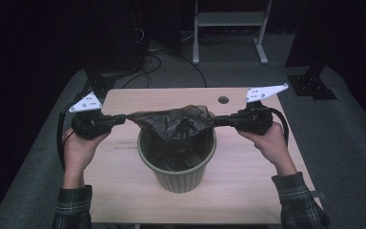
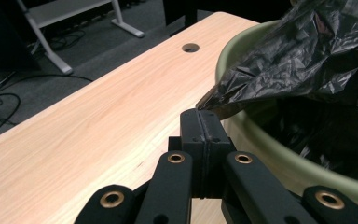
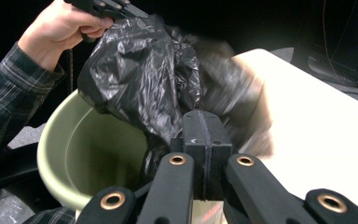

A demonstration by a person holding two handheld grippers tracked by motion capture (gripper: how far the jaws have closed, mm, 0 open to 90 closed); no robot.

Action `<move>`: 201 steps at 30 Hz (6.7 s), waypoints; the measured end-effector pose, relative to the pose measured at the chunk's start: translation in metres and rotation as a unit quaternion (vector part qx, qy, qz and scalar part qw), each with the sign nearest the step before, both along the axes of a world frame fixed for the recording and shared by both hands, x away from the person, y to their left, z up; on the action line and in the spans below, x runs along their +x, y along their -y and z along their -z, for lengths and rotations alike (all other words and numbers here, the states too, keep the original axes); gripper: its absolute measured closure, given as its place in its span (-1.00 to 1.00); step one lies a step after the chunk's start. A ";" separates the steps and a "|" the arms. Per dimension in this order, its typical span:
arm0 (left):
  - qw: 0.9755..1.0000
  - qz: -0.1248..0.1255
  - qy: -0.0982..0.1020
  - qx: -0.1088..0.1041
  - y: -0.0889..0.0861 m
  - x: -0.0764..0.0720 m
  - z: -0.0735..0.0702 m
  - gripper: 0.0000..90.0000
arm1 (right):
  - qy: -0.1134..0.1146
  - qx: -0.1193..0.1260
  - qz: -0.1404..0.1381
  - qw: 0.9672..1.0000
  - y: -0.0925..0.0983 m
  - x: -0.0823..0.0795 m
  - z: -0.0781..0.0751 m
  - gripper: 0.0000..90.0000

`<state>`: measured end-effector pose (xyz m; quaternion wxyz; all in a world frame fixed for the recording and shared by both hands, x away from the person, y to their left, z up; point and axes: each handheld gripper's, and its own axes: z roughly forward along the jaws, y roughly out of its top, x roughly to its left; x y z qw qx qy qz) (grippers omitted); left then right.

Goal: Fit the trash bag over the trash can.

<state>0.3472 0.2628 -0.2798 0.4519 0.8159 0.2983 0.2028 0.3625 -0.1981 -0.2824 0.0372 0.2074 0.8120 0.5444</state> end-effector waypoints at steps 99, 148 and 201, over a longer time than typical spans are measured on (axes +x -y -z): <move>0.975 0.197 -0.043 0.090 0.125 0.044 -0.016 1.00 | 0.021 -0.013 -0.026 0.999 -0.058 -0.007 -0.014 0.13; 0.997 0.031 -0.048 0.052 0.019 0.046 0.008 1.00 | 0.025 -0.044 0.156 0.986 0.007 0.019 0.021 1.00; 0.990 0.015 -0.099 0.102 0.029 0.055 0.043 1.00 | 0.008 0.036 0.018 0.999 -0.008 -0.024 0.007 0.39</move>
